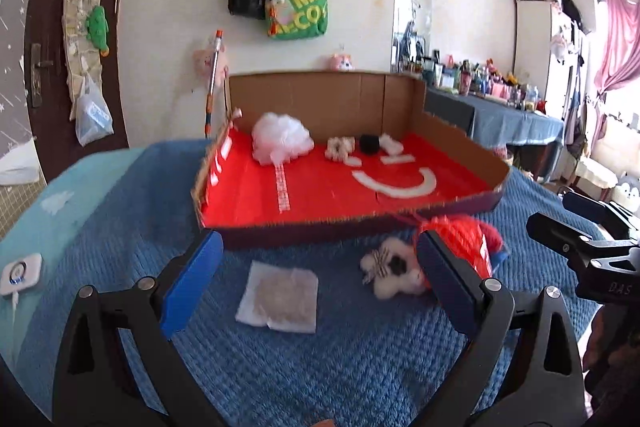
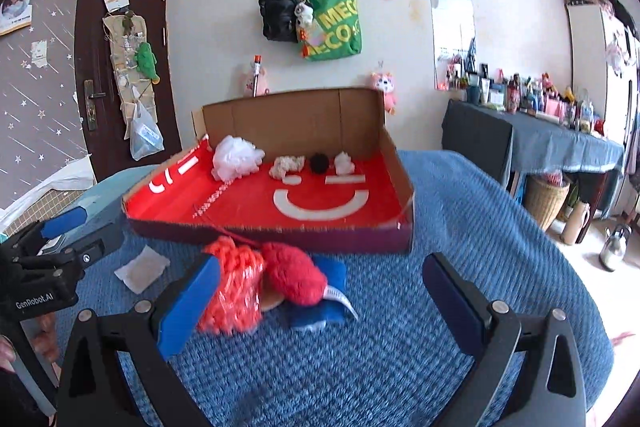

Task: Organize soft objects
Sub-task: 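Move both open tools over the remaining items beside the box, then grasp the white paper sachet with the left tool while the right tool grasps the red knitted ball, then carry the sachet with the left tool while the right tool carries the red knitted ball into the box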

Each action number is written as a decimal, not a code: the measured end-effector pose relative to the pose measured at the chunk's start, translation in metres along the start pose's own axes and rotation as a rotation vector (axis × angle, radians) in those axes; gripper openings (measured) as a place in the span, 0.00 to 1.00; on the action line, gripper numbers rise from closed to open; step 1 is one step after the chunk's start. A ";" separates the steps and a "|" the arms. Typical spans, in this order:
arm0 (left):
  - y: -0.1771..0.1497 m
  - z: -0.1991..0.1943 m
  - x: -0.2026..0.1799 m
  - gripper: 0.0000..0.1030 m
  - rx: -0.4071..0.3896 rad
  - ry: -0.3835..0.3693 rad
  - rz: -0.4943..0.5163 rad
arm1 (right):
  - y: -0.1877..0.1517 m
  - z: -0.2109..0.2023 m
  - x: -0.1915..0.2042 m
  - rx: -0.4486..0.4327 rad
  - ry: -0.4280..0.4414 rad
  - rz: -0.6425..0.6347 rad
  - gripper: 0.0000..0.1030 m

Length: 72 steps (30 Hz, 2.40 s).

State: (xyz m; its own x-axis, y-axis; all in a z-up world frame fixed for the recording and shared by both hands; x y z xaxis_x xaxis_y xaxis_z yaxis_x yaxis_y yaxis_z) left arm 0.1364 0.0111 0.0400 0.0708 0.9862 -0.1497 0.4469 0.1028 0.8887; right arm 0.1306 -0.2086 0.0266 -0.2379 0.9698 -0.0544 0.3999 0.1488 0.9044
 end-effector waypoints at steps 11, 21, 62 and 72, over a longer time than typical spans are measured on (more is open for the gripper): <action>-0.030 0.016 0.003 0.96 0.081 0.016 -0.003 | -0.031 0.014 -0.004 0.069 -0.006 0.022 1.00; -0.031 0.024 0.007 0.96 0.122 0.020 -0.003 | -0.031 0.022 -0.007 0.096 0.019 0.041 1.00; -0.034 0.046 0.015 0.23 0.333 -0.122 0.044 | 0.007 0.055 -0.007 0.205 0.397 0.192 0.33; -0.023 0.043 0.005 0.23 0.307 -0.145 0.056 | 0.011 0.042 -0.019 0.181 0.341 0.163 0.33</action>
State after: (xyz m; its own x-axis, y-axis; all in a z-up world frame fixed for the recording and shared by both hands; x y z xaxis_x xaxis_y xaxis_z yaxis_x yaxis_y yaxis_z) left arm 0.1652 0.0077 -0.0001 0.2193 0.9581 -0.1842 0.6847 -0.0166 0.7286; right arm 0.1767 -0.2168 0.0202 -0.4258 0.8684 0.2540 0.5987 0.0600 0.7987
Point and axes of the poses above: each gripper's, at about its wrist camera, not at the fingertips, and z roughly the way its jaws point, x to its left, y to its top, the point moved 10 cm from there along z, roughly the way its jaws point, and after that the axes turned 7 degrees about -z, right-handed, at the moved point
